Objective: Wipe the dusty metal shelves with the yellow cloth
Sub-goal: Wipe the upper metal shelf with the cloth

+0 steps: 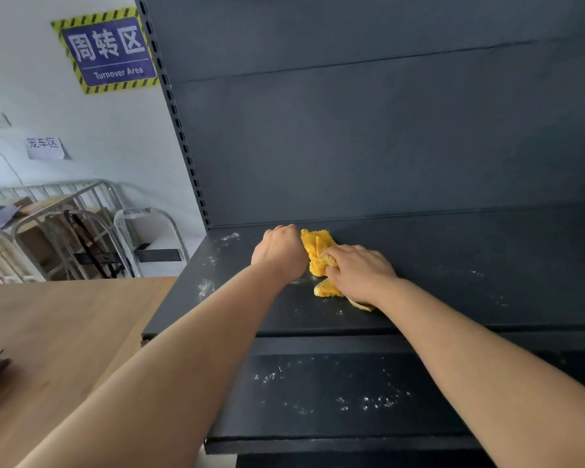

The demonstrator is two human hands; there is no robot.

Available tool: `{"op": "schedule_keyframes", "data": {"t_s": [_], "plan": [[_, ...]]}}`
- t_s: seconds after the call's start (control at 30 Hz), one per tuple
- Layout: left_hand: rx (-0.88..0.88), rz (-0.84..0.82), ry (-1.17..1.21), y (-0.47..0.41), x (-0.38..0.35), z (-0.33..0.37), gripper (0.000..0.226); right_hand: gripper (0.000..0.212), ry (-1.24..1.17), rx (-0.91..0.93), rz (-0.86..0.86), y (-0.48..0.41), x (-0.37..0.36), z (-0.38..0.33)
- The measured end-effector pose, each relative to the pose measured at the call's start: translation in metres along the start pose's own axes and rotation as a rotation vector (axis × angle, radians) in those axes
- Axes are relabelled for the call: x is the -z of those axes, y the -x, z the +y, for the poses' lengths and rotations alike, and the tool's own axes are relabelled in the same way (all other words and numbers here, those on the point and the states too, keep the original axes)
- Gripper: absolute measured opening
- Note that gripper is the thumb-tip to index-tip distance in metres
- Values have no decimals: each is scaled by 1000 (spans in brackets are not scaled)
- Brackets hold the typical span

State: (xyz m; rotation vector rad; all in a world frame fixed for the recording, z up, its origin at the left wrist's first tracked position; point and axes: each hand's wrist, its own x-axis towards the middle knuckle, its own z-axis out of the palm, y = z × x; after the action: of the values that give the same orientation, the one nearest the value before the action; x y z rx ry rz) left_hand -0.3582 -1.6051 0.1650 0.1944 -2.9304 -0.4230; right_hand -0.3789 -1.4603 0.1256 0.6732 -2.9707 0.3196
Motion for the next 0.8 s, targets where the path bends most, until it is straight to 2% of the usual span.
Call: {"op": "schedule_keyframes", "data": {"t_s": [0.13,0.3,0.4,0.5,0.6,0.73,0.8], "plan": [[20,-36,17,4,-3,29,37,35,36,-47,-35,17,10,14],[34,-73,21,10,-12,59,17,40,70,-95,-37,35,18,41],[26,-114,58,11,-23,81,25,52,-124,10,-102,46,28,63],[-19,-218,108,9,-44,108,34,50,-268,3,-38,66,43,101],[79,-282,44,9,-63,130,51,46,-225,-98,-37,89,54,148],[33,-282,-153,4,-75,147,48,48,-122,-184,-21,117,64,193],[27,-249,-150,4,-80,159,46,50,-74,-222,-21,129,67,208]]}}
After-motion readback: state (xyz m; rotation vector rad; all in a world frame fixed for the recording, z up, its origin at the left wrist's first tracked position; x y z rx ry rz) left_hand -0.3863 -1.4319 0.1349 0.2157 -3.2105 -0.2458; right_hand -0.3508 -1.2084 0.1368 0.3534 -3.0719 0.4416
